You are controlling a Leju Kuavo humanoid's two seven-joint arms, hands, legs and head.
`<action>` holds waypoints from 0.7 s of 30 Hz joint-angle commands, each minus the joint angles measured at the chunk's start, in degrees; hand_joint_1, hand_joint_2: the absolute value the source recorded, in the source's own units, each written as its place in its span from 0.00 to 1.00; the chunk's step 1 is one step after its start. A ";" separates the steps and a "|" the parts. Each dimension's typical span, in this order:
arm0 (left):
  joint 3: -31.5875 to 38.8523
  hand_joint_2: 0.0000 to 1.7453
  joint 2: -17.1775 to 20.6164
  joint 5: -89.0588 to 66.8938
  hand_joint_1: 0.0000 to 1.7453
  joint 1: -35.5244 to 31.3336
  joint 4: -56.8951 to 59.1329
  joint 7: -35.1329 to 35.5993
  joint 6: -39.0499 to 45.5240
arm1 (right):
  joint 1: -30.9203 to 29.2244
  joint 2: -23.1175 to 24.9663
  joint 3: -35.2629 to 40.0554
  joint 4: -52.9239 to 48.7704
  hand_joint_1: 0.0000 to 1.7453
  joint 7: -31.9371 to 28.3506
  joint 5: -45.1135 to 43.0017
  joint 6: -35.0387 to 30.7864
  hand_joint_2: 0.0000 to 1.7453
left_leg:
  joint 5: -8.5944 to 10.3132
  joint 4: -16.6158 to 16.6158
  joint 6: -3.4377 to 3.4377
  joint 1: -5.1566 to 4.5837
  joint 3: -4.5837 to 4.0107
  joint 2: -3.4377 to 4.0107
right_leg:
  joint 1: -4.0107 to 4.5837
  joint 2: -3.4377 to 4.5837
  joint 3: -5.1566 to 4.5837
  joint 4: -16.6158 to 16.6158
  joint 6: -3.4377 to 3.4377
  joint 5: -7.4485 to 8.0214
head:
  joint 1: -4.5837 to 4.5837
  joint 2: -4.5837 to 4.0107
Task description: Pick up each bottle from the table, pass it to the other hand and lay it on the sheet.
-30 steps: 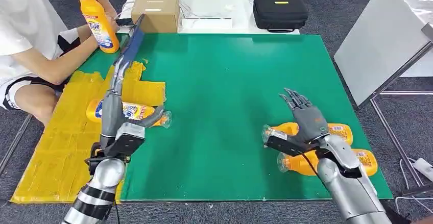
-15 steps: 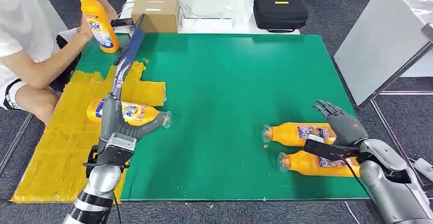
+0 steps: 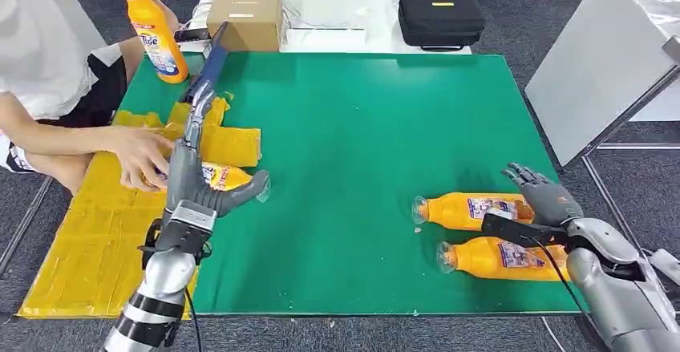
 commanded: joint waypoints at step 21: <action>-3.88 1.00 -0.57 2.35 0.00 -5.63 7.18 0.29 -1.60 | -7.61 9.14 7.84 25.24 0.73 1.32 4.53 -2.67 1.00 | -0.13 -0.01 -0.18 0.13 0.44 -0.05 | 0.09 0.08 0.45 -0.10 -0.11 -0.08 | 0.02 -0.02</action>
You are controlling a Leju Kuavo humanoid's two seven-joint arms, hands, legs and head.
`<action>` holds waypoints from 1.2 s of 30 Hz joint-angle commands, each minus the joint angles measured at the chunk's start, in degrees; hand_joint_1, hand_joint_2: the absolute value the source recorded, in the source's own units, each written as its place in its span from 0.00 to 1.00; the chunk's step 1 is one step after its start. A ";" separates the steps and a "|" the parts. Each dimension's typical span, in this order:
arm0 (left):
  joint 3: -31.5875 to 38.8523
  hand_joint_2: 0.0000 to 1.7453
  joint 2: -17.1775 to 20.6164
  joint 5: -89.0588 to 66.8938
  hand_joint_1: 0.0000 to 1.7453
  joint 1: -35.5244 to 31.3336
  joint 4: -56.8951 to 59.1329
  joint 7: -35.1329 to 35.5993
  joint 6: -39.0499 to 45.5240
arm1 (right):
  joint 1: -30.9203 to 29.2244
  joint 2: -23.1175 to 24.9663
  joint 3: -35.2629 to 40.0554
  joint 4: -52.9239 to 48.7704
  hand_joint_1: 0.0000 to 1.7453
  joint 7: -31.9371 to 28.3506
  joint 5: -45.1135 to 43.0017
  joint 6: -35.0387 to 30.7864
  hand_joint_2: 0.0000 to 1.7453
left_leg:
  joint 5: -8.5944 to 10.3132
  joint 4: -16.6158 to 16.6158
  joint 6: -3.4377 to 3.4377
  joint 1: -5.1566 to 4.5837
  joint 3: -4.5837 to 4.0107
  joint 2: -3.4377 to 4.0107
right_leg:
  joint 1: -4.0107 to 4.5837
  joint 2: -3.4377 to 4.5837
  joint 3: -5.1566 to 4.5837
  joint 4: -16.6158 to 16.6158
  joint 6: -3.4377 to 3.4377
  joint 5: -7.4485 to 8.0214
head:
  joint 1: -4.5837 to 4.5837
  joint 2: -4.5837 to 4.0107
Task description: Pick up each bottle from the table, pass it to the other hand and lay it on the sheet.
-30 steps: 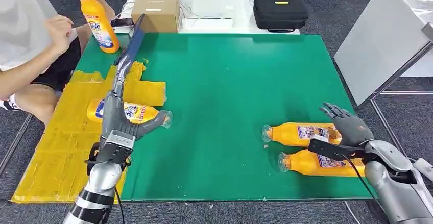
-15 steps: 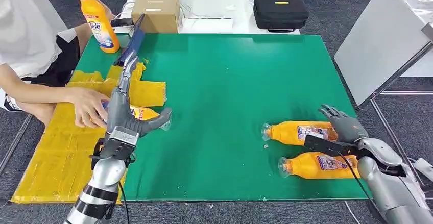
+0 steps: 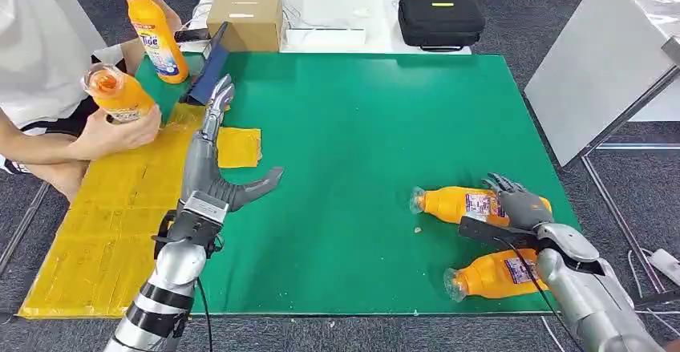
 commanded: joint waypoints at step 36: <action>3.24 1.00 0.03 16.35 0.00 -10.90 26.36 10.65 -19.35 | 4.37 21.79 -13.26 -10.52 1.00 1.36 1.12 -31.28 1.00 | -0.19 0.06 -0.30 0.14 0.52 0.31 | 0.09 0.43 0.43 0.08 -0.17 -0.08 | 0.04 0.00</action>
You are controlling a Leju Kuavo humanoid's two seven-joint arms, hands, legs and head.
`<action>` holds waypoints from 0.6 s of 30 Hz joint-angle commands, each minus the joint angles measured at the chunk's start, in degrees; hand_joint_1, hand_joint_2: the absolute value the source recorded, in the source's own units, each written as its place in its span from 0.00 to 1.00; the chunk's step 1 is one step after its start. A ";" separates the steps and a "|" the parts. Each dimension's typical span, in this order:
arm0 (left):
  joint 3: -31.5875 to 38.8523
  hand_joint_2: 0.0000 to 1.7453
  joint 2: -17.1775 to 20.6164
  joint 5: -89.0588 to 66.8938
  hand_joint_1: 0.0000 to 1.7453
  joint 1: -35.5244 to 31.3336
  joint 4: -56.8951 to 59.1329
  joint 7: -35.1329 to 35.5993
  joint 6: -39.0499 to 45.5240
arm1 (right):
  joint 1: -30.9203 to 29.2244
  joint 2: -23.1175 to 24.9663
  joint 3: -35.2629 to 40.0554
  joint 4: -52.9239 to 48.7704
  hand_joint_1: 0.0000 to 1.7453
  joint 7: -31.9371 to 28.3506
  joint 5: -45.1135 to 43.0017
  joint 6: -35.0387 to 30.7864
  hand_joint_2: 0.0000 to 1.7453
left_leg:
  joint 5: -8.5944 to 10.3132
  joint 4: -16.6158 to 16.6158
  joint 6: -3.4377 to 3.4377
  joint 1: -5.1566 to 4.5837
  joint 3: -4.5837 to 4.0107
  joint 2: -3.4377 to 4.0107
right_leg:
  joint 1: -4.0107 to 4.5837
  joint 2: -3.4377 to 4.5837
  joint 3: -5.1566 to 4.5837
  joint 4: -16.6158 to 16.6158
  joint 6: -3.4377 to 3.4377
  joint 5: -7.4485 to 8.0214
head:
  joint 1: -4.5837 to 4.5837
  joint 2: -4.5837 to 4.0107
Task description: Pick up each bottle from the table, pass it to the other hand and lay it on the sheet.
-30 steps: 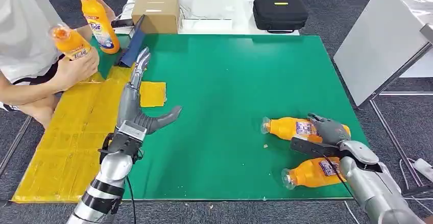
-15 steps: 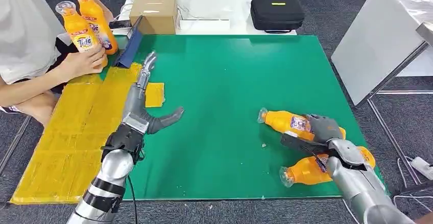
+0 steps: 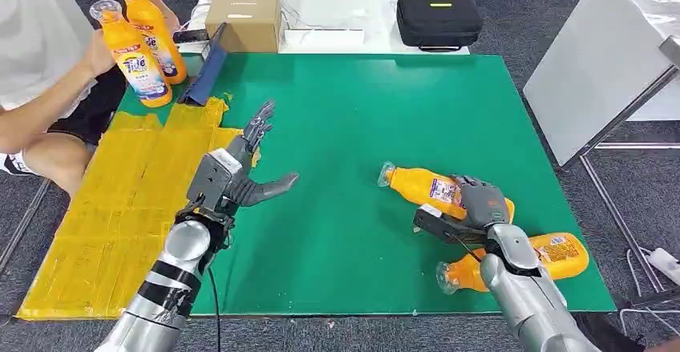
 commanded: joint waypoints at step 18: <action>-2.01 1.00 -1.69 4.77 0.00 -9.50 16.71 1.25 -1.50 | 11.22 19.32 -12.92 -29.63 1.00 -19.52 -30.47 -14.19 1.00 | -0.17 0.07 -0.23 0.11 0.28 -0.15 | 0.04 0.00 0.21 0.07 -0.17 -0.20 | 0.00 0.00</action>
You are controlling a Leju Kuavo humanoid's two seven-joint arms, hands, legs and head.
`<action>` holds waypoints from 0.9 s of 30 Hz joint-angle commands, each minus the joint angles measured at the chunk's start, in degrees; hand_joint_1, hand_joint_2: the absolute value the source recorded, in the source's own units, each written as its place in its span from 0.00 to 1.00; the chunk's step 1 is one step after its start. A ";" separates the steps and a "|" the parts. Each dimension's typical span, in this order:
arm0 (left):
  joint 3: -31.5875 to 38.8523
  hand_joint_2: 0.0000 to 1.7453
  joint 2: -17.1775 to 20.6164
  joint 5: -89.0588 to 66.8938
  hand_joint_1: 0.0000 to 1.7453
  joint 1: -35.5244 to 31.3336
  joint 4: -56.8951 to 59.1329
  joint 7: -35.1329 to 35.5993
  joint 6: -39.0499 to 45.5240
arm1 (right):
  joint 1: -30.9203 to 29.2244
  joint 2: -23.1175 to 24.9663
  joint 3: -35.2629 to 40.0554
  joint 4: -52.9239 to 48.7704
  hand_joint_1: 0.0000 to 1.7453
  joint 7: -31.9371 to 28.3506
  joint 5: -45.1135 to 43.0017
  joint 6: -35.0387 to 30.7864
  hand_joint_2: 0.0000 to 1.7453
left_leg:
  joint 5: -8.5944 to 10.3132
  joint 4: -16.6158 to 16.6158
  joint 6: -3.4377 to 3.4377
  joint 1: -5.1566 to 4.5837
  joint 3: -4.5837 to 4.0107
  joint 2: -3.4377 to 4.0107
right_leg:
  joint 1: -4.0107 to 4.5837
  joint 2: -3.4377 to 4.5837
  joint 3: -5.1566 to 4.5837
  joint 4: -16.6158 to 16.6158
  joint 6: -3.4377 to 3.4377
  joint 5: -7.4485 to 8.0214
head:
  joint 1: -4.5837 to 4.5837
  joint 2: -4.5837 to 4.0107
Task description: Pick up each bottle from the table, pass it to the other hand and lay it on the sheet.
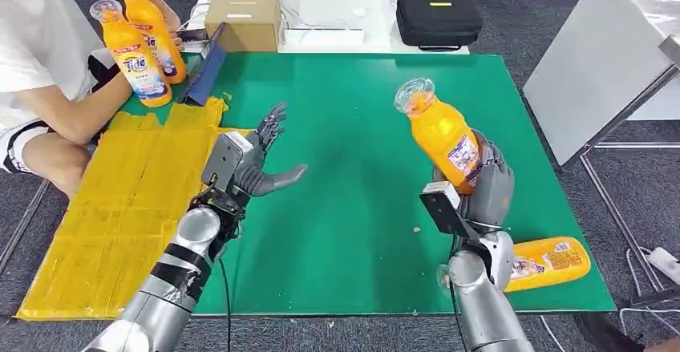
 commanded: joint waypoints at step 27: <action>-5.49 1.00 -2.25 3.05 0.00 -7.46 9.35 0.31 -4.04 | -4.87 9.88 7.47 12.09 1.00 -8.45 -14.52 16.61 1.00 | -0.21 0.08 -0.20 0.11 0.44 -0.03 | 0.06 0.15 0.44 0.05 -0.11 -0.17 | 0.00 -0.02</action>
